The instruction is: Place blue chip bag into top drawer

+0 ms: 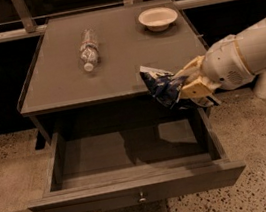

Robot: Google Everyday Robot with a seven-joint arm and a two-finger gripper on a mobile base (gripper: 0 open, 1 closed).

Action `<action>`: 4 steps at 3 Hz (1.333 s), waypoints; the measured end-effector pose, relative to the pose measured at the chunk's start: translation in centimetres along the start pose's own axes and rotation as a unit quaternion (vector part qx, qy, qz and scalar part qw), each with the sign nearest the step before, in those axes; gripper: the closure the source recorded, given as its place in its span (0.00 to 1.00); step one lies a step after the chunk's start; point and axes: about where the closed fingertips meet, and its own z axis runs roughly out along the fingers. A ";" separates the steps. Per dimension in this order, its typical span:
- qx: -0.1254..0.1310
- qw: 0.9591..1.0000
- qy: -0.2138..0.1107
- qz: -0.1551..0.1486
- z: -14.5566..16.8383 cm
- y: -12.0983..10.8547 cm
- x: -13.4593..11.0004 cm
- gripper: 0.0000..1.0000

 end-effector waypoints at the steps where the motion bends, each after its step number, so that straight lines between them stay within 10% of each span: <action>1: 0.000 1.000 0.000 -0.002 0.1 0.0 -0.1 1.00; 2: -0.011 0.999 -0.006 0.053 0.9 1.2 3.4 1.00; 4: -0.072 0.976 -0.005 0.206 6.0 4.9 14.7 1.00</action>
Offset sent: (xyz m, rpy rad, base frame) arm -0.0351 -0.0365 -0.0927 0.1487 0.2357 -0.1481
